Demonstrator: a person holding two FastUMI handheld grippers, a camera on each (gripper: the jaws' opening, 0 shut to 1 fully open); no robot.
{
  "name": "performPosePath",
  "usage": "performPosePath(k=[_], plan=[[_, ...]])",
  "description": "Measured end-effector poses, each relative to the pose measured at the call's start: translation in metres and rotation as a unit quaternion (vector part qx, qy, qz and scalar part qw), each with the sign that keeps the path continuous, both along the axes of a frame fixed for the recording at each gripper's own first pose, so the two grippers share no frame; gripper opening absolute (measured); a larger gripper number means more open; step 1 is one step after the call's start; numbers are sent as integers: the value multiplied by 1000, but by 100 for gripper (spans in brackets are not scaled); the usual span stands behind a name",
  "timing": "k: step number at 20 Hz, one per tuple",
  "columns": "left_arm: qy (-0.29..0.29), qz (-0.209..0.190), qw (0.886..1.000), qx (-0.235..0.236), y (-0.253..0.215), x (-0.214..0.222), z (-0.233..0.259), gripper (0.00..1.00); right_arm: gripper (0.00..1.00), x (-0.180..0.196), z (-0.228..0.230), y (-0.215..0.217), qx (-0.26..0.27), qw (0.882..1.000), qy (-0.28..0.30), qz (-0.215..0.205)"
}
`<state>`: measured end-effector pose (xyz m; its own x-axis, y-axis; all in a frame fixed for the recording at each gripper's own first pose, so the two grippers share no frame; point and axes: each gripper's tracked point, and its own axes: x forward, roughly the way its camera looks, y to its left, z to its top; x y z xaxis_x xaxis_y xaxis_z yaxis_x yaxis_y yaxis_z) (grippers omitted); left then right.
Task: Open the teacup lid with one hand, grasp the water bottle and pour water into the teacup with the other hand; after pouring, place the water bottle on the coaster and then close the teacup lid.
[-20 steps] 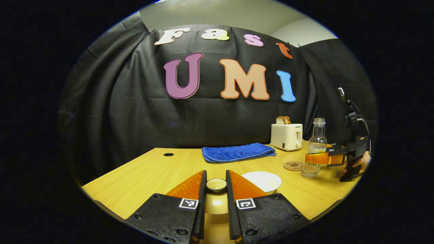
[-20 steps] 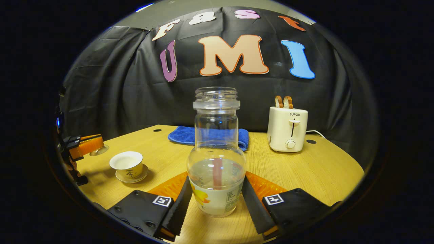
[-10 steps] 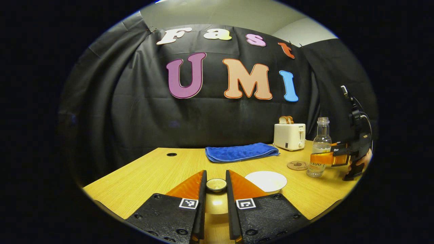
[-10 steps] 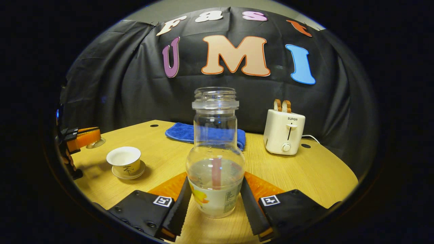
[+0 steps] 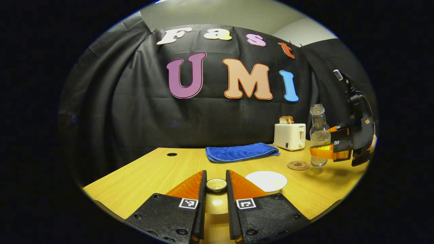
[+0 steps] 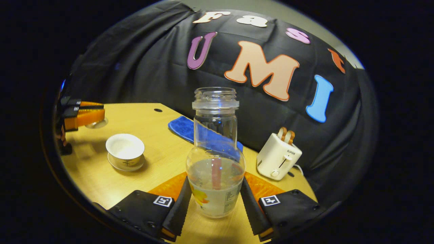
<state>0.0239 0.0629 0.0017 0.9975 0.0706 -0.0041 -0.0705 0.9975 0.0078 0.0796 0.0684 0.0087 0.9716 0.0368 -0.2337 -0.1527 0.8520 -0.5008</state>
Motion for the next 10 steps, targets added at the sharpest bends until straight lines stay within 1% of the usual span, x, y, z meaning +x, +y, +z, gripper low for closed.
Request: performPosePath(k=[2,3,6,10], plan=[[0,0,1000,0,0,-2,-1,26,78,2,-2,7,-44,999,-2,8],[0,0,1000,0,0,-1,-1,26,80,3,-3,9,-60,998,-3,11],[0,0,1000,0,0,-1,0,26,78,8,-8,12,-99,995,0,12],[1,0,1000,0,0,-1,0,26,79,16,-23,15,-162,987,8,12]])
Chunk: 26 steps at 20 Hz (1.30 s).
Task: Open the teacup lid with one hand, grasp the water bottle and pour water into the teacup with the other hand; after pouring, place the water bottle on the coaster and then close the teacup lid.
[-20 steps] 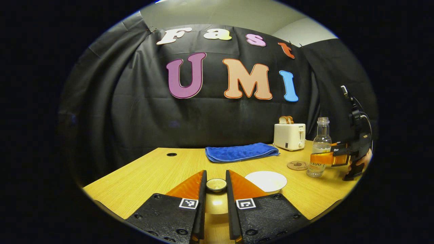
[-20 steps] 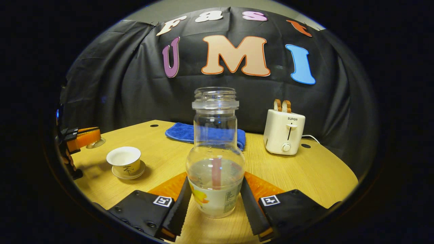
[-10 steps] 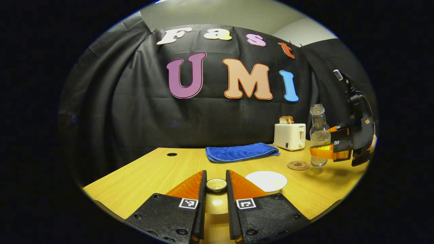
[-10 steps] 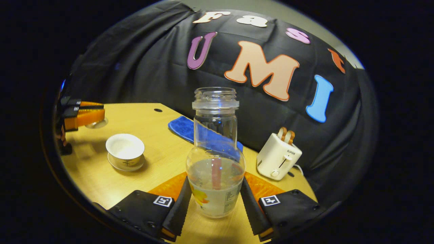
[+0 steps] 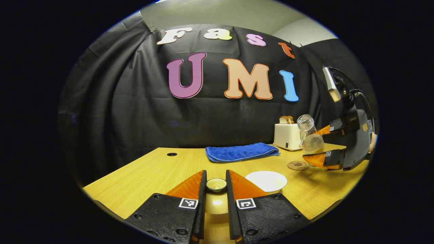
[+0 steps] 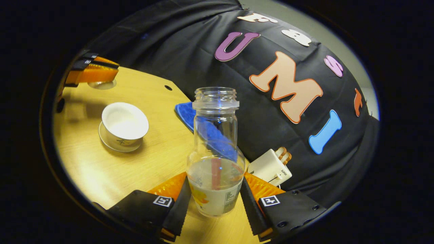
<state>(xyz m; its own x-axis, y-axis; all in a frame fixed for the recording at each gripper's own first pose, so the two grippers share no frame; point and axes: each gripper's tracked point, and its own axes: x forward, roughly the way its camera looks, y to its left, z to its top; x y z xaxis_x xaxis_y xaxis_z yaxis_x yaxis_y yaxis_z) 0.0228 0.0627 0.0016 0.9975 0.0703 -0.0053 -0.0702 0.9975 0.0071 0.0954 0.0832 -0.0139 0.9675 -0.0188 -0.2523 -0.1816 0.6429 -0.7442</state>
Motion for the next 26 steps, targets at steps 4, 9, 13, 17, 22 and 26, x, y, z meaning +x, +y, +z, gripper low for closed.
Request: performPosePath(k=[4,9,13,17,22,26], plan=[[0,0,1000,-1,0,0,0,26,78,6,-13,11,-67,998,-4,12],[1,3,1000,-1,1,1,0,26,79,6,-34,28,-127,991,11,33],[1,3,1000,-1,0,0,-1,26,78,8,-34,36,-174,984,14,40],[0,4,1000,-1,0,2,-1,26,79,8,-27,40,-237,970,-4,52],[0,4,1000,-1,-1,1,-1,26,80,11,-18,41,-292,954,-20,62],[0,4,1000,-2,-1,1,-1,26,78,12,-14,38,-334,940,-29,66]])
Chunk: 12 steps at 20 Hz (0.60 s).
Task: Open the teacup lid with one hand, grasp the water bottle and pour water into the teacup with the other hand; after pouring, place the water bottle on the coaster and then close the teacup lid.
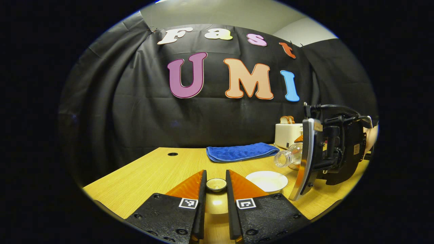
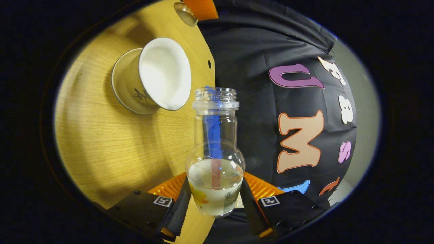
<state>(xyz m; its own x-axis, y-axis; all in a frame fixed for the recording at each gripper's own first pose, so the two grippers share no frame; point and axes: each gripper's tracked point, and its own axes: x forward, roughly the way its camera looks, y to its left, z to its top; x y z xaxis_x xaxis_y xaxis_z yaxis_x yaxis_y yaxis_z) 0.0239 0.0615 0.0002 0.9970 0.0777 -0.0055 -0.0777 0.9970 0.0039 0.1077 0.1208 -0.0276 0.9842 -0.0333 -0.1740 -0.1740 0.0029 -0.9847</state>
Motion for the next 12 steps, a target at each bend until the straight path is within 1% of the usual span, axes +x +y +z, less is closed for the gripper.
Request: performPosePath(k=[2,3,6,10,12], plan=[[0,0,1000,0,0,0,0,26,80,1,2,-2,-11,1000,-1,2],[0,0,1000,0,0,0,0,26,77,1,3,-1,-15,1000,-3,4],[0,1,1000,0,0,0,-1,26,78,1,5,1,-31,999,-13,14],[1,3,1000,0,1,-1,-1,26,78,0,14,6,-77,996,-38,30],[1,3,1000,0,1,0,0,27,79,1,17,6,-89,995,-41,34]])
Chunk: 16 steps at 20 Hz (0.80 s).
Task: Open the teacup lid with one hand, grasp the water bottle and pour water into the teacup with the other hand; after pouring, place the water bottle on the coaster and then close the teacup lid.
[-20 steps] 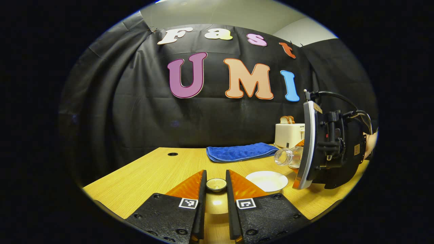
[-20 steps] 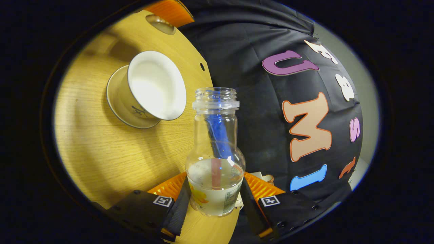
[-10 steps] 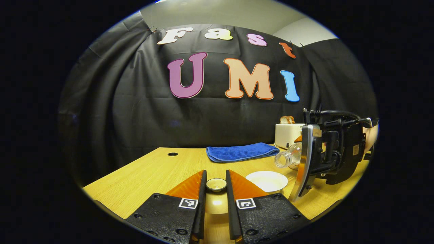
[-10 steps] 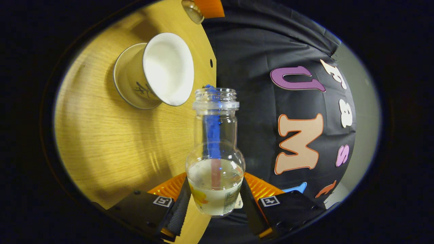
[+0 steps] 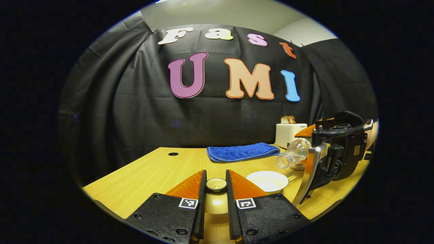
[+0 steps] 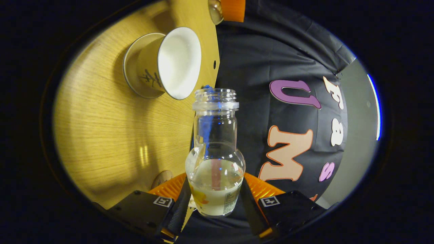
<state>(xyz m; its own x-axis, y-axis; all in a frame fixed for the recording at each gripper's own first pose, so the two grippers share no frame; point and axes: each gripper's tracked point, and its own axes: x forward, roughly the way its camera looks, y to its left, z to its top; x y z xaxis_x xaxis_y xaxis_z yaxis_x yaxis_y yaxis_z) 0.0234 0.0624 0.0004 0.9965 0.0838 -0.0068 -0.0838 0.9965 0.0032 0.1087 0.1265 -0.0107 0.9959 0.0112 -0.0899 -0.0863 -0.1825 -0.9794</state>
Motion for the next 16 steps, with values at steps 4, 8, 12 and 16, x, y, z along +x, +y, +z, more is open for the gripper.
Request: performPosePath(k=[4,8,12,16], plan=[[0,0,1000,0,1,0,-1,27,78,3,4,1,-16,1000,-5,5],[0,0,1000,0,0,0,-1,26,78,3,8,3,-24,1000,-14,11],[0,1,1000,0,0,0,-2,26,77,6,26,8,-34,999,-33,21],[0,1,1000,0,0,0,-1,27,77,7,37,18,-56,996,-60,38]])
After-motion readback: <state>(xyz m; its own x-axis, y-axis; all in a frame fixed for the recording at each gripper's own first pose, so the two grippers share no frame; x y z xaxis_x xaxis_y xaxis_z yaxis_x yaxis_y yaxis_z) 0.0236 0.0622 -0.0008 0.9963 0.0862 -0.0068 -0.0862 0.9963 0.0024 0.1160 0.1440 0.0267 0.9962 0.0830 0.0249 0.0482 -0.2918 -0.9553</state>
